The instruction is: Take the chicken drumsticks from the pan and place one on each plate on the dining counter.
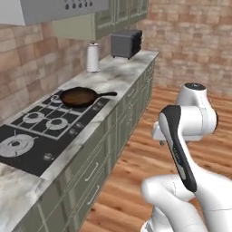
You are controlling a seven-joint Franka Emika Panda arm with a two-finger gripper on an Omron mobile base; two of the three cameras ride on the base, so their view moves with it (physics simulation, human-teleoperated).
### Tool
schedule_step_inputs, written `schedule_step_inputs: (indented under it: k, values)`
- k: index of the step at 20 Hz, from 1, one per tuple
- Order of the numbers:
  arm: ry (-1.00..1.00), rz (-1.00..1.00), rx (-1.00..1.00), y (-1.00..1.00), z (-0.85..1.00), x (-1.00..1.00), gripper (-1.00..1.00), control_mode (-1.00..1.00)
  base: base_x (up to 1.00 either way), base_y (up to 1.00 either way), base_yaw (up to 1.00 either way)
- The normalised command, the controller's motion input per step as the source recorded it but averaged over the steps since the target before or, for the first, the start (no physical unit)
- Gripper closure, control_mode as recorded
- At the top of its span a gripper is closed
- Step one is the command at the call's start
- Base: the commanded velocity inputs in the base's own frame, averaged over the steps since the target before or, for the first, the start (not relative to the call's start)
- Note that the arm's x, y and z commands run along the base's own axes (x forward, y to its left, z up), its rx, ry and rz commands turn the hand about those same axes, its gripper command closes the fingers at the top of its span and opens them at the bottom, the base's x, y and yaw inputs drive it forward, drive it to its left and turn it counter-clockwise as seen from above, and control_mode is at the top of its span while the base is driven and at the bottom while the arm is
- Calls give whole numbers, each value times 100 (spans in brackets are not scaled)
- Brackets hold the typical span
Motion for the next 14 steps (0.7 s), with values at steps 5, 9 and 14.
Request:
schedule_step_inputs:
  k: [5, 9, 14]
  values:
    - [0, 0, 0, 0, 0, 0, -100, 100, 100, -27, 39]
    - [0, 0, 0, 0, 0, 0, -100, 100, 100, -34, 53]
    - [0, 0, 0, 0, 0, 0, -100, 100, 92, -28, 63]
